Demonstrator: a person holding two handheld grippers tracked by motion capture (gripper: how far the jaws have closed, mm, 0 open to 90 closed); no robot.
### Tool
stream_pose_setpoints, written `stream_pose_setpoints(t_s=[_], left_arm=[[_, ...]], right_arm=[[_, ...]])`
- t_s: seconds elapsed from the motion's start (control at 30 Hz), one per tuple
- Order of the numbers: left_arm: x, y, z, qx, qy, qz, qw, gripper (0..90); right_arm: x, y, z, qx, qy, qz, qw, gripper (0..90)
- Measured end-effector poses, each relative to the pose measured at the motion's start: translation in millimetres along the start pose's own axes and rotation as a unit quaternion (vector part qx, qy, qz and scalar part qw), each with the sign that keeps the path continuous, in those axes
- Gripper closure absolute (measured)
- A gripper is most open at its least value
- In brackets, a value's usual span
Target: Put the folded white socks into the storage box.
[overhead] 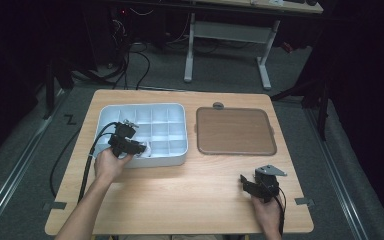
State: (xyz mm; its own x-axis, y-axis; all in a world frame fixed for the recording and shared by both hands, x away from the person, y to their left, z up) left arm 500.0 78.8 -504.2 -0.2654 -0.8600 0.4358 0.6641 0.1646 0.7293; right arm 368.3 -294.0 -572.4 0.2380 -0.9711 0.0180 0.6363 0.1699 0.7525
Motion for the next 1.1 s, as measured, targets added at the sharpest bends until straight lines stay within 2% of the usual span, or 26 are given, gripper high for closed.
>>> stream_pose_setpoints(t_s=[0.23,0.33,0.43,0.57,0.7,0.8,0.93,1.1], left_arm=[[8.8,-0.9,17.5,0.01,-0.015,0.0,0.9998,61.6],[13.6,-6.0,19.6,0.002,-0.018,-0.013,0.9998,63.1],[14.4,-14.5,14.9,-0.013,-0.011,-0.029,0.9994,66.3],[8.2,-21.1,4.8,-0.03,0.005,-0.036,0.9989,73.9],[8.9,-26.2,0.4,-0.053,0.024,-0.057,0.9967,74.4],[7.9,-23.5,0.3,-0.047,0.024,-0.049,0.9974,70.3],[5.4,-15.0,8.2,-0.015,0.011,-0.019,0.9996,61.8],[2.0,-4.6,25.8,0.021,-0.002,-0.001,0.9998,55.0]], right_arm=[[0.0,0.0,0.0,0.0,0.0,0.0,1.0,37.1],[-0.1,0.0,-0.1,0.001,0.0,0.0,1.0,37.1],[0.0,0.0,-0.1,0.001,0.0,0.0,1.0,37.1],[-0.1,0.0,0.0,0.0,0.0,0.0,1.0,37.1],[0.0,0.0,-0.1,0.0,-0.001,0.0,1.0,37.1],[0.0,0.0,0.0,0.0,0.0,-0.001,1.0,37.1],[0.1,0.0,0.0,0.0,0.0,-0.001,1.0,37.1],[0.0,0.0,0.1,0.0,0.0,-0.001,1.0,37.1]])
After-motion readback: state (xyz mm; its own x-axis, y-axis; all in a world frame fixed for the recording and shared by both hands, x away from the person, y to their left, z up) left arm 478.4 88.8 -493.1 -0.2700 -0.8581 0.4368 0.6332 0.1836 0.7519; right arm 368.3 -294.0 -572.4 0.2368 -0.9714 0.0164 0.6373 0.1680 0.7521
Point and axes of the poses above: each handheld gripper's, and its own axes: z roughly backward along the jaws, y roughly out of its top, x roughly to its right, the point moved 6 cm from there along -z, roughly forward along the jaws, and after that the axes turned 2 degrees about x, right-handed, at the moved point
